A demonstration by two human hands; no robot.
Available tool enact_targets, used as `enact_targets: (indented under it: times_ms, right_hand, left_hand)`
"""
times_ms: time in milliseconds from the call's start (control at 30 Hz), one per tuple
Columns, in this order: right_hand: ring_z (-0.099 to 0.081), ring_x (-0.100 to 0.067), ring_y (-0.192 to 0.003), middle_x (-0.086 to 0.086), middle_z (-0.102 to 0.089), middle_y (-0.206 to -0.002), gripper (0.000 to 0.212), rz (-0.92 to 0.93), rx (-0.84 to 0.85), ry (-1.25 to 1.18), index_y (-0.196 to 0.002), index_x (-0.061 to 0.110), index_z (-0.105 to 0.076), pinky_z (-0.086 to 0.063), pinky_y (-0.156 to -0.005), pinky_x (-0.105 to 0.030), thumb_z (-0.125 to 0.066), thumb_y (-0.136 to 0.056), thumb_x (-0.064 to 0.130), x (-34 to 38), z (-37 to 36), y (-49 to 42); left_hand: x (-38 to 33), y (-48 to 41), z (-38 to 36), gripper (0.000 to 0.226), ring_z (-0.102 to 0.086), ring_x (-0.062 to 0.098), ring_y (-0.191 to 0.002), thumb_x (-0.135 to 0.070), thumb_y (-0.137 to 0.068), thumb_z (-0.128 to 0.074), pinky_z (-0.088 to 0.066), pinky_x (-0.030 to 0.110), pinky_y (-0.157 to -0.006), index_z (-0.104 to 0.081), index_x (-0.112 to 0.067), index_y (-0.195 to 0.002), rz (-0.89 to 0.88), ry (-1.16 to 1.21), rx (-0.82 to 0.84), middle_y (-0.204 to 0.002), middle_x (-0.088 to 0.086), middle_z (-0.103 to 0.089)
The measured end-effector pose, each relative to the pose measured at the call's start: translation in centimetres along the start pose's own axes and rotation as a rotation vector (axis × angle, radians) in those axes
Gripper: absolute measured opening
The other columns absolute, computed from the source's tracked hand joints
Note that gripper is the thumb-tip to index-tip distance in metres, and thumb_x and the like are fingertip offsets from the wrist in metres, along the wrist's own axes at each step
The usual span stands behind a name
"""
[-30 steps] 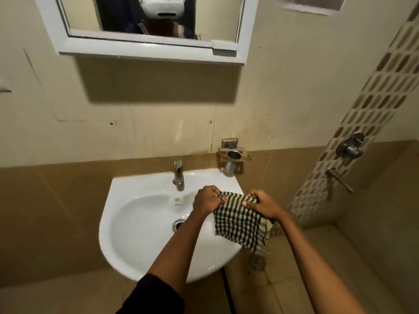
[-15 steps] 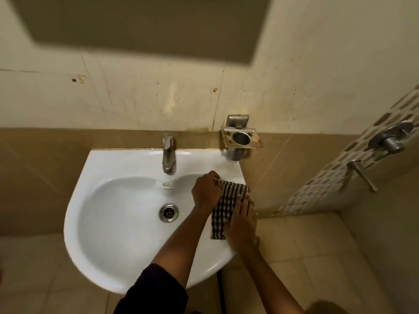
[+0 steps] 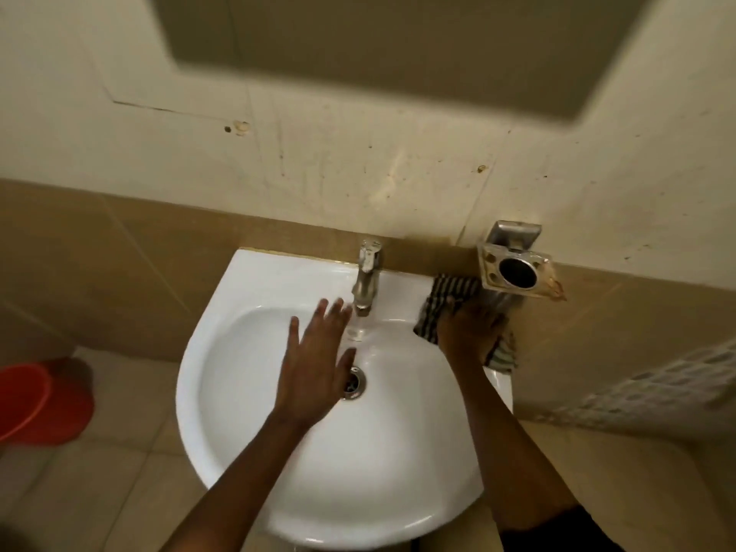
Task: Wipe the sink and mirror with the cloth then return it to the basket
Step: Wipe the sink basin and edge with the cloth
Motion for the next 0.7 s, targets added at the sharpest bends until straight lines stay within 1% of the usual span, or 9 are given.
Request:
enact_targets:
  times_ms: [100,167,233,333,400,467,567,633,700]
  right_hand:
    - [-0.032,-0.042,-0.135,-0.030,-0.034,-0.145,0.072,-0.032,0.000,-0.077,-0.140,-0.008,-0.027,-0.018,-0.114,-0.050,-0.042,-0.094,0.045,3.2,-1.0,0.2]
    - [-0.025,-0.039,-0.139,-0.029,-0.029,-0.149,0.074,0.012,0.040,-0.064,-0.141,-0.008,-0.025,-0.015,-0.116,-0.048,-0.041,-0.093,0.047,5.4,-2.0,1.0]
    - [-0.022,-0.037,-0.141,-0.027,-0.027,-0.151,0.069,0.101,0.088,-0.074,-0.141,-0.007,-0.026,-0.013,-0.118,-0.047,-0.040,-0.095,0.043,7.9,-3.3,2.6]
    - [-0.031,-0.034,-0.138,-0.020,-0.039,-0.147,0.055,0.265,0.108,-0.190,-0.140,0.000,-0.034,-0.024,-0.116,-0.046,-0.049,-0.094,0.027,11.0,-4.0,4.5]
    - [-0.036,-0.033,-0.135,-0.019,-0.046,-0.142,0.045,0.374,0.138,-0.235,-0.136,0.001,-0.041,-0.026,-0.116,-0.042,-0.049,-0.095,0.017,11.3,-3.9,4.6]
    - [-0.037,-0.036,-0.134,-0.022,-0.049,-0.138,0.041,0.387,0.175,-0.285,-0.134,-0.001,-0.045,-0.028,-0.115,-0.043,-0.049,-0.094,0.007,10.4,-3.9,4.6]
    - [-0.038,-0.039,-0.133,-0.025,-0.047,-0.138,0.042,0.361,0.108,-0.375,-0.132,-0.005,-0.046,-0.032,-0.113,-0.046,-0.052,-0.091,-0.001,9.7,-3.3,7.1]
    - [-0.038,-0.039,-0.134,-0.026,-0.046,-0.139,0.046,0.406,0.115,-0.407,-0.133,-0.004,-0.045,-0.033,-0.112,-0.048,-0.052,-0.087,-0.009,10.2,-4.0,9.5]
    - [-0.043,-0.038,-0.129,-0.026,-0.050,-0.134,0.046,0.450,0.154,-0.438,-0.131,-0.003,-0.048,-0.039,-0.108,-0.049,-0.048,-0.086,-0.014,11.2,-4.6,10.9]
  left_hand:
    - [3.3,0.1,1.3,0.059,-0.005,0.012,-0.146,-0.043,-0.097,-0.024,0.010,0.031,-0.117,-0.016,-0.018,-0.150,0.107,-0.094,0.043,-0.156,0.000,-0.017]
    - [5.1,0.0,1.8,0.062,-0.006,0.015,-0.147,-0.047,-0.097,-0.019,0.013,0.028,-0.117,-0.011,-0.016,-0.150,0.156,-0.130,0.065,-0.156,0.001,-0.014]
    - [6.3,-0.2,2.0,0.063,-0.006,0.017,-0.147,-0.049,-0.097,-0.016,0.015,0.027,-0.116,-0.008,-0.015,-0.149,0.188,-0.152,0.075,-0.157,0.001,-0.011]
    - [7.2,-0.6,2.3,0.064,-0.002,0.016,-0.147,-0.049,-0.096,-0.017,0.016,0.027,-0.116,-0.008,-0.015,-0.150,0.200,-0.152,0.070,-0.158,0.001,-0.010]
    - [7.1,-1.1,2.4,0.064,-0.001,0.015,-0.147,-0.048,-0.096,-0.019,0.015,0.027,-0.117,-0.011,-0.015,-0.150,0.193,-0.137,0.068,-0.158,0.002,-0.011]
    - [6.8,-1.4,2.7,0.064,-0.002,0.015,-0.147,-0.047,-0.096,-0.020,0.015,0.027,-0.117,-0.014,-0.014,-0.150,0.185,-0.118,0.066,-0.159,0.003,-0.014]
    - [6.9,-1.7,3.3,0.065,-0.002,0.016,-0.147,-0.049,-0.095,-0.018,0.015,0.026,-0.117,-0.014,-0.014,-0.150,0.185,-0.106,0.045,-0.158,0.003,-0.015]
    - [7.6,-1.7,3.7,0.065,-0.001,0.016,-0.148,-0.051,-0.095,-0.016,0.016,0.026,-0.117,-0.010,-0.016,-0.149,0.189,-0.097,0.029,-0.158,0.002,-0.012]
    - [8.8,-1.6,4.1,0.066,-0.002,0.017,-0.148,-0.052,-0.094,-0.016,0.016,0.026,-0.116,-0.010,-0.015,-0.149,0.206,-0.096,0.007,-0.158,0.001,-0.010]
Point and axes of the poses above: each hand's wrist, its own y-axis away from the middle knuckle, its own z-axis out of the back of the hand, x = y × z, the point moved 7 cm from there along -y, towards the middle knuckle
